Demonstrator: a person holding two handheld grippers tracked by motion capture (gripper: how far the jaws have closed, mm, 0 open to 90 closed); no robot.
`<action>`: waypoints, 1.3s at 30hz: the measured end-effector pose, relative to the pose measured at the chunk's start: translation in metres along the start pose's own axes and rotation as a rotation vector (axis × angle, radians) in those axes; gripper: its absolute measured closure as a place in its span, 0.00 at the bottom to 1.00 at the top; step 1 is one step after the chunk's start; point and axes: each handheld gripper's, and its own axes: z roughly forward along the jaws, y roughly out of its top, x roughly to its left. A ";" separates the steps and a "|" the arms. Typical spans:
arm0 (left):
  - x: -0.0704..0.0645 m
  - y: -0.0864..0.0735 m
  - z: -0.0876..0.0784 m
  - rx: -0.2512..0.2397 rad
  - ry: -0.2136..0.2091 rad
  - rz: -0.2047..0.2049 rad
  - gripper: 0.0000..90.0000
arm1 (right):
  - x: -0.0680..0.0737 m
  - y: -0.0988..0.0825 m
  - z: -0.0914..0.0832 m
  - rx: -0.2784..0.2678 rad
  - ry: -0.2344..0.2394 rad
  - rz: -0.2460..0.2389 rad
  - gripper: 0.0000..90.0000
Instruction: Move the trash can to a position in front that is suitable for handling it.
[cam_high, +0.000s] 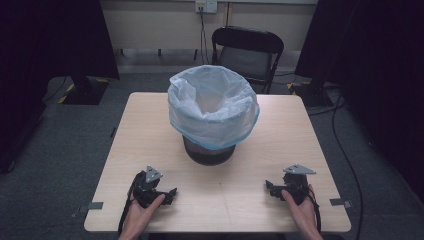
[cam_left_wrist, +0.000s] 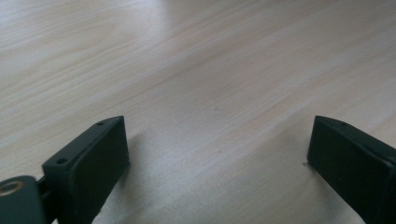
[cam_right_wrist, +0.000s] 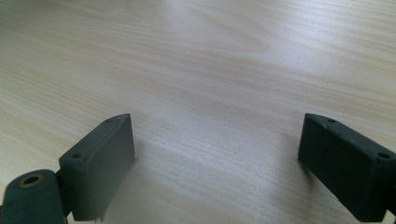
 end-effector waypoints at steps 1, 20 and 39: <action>0.000 0.001 -0.001 0.006 -0.005 0.003 0.07 | -0.001 0.000 0.000 0.001 0.008 -0.005 0.11; 0.016 0.041 -0.024 -0.096 -0.120 -0.010 0.31 | -0.002 0.057 -0.010 -0.201 0.231 -0.044 0.32; 0.051 0.115 -0.026 -0.243 -0.111 -0.040 0.34 | -0.011 0.129 -0.001 -0.198 0.289 0.026 0.30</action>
